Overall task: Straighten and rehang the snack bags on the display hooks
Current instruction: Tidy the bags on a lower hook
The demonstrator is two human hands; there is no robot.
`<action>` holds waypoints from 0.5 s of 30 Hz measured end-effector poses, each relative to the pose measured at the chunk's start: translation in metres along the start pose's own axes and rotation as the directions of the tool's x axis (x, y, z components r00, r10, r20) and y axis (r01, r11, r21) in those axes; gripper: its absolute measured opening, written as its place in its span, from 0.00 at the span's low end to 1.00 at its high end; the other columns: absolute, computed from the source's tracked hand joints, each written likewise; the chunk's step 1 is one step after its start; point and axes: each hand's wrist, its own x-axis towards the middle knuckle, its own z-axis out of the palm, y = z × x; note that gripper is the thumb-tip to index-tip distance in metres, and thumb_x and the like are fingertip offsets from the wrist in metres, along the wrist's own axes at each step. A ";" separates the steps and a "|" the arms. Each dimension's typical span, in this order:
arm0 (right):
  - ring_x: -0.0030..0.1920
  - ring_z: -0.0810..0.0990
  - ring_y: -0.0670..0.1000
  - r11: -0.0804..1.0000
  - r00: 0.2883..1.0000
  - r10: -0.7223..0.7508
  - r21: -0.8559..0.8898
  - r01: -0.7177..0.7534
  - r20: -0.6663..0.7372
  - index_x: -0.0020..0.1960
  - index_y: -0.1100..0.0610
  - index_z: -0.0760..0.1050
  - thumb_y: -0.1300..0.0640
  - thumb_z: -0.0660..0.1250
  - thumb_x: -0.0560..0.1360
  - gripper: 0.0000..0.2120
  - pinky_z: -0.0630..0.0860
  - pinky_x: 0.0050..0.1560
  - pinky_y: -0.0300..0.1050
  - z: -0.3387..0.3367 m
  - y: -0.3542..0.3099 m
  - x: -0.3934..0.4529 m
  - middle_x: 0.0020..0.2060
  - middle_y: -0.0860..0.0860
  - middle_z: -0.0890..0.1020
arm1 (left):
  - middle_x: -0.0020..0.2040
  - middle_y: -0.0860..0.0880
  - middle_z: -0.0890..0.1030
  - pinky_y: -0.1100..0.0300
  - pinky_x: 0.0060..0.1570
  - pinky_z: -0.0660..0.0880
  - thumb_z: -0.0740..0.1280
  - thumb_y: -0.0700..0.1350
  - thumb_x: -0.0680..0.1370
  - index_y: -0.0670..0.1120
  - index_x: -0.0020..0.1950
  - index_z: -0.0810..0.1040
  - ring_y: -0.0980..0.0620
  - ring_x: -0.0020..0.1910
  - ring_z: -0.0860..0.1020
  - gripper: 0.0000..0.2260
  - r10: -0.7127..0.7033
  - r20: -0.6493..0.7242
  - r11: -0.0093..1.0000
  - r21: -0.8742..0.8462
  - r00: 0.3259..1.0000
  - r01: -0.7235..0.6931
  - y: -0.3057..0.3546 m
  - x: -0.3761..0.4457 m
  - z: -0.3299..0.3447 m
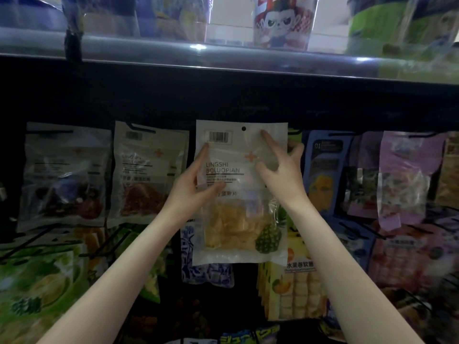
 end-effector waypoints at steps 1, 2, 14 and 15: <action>0.68 0.60 0.52 1.000 1.000 0.022 -0.017 -0.022 0.019 0.73 0.43 0.62 0.53 0.63 0.76 0.26 0.61 0.61 0.31 -0.001 -0.001 0.000 0.69 0.53 0.54 | 0.74 0.54 0.63 0.48 0.68 0.65 0.68 0.59 0.70 0.62 0.74 0.52 0.56 0.71 0.64 0.38 -0.005 -0.011 1.000 0.016 1.000 0.005 0.001 -0.001 0.001; 0.69 0.59 0.55 0.999 0.999 0.044 -0.030 -0.043 0.033 0.73 0.43 0.61 0.52 0.63 0.76 0.26 0.63 0.62 0.36 -0.002 -0.003 0.000 0.70 0.54 0.53 | 0.74 0.53 0.63 0.52 0.70 0.63 0.68 0.58 0.71 0.60 0.75 0.52 0.58 0.71 0.62 0.37 -0.003 -0.034 0.998 0.058 0.999 0.005 0.004 -0.001 0.003; 0.68 0.63 0.54 0.998 0.998 0.058 0.038 -0.057 -0.014 0.74 0.46 0.61 0.56 0.66 0.75 0.30 0.62 0.60 0.32 -0.005 -0.003 0.002 0.66 0.54 0.58 | 0.77 0.51 0.39 0.37 0.70 0.44 0.55 0.49 0.81 0.56 0.76 0.49 0.41 0.73 0.34 0.26 0.218 -0.058 0.694 0.711 0.974 -0.113 0.036 0.024 0.036; 0.68 0.63 0.54 0.998 0.998 0.056 0.042 -0.055 -0.015 0.74 0.46 0.61 0.56 0.66 0.75 0.30 0.62 0.59 0.31 -0.004 -0.003 0.002 0.66 0.54 0.58 | 0.77 0.53 0.40 0.36 0.69 0.42 0.53 0.49 0.81 0.56 0.76 0.47 0.43 0.73 0.33 0.25 0.228 -0.030 0.655 0.744 0.973 -0.131 0.034 0.026 0.039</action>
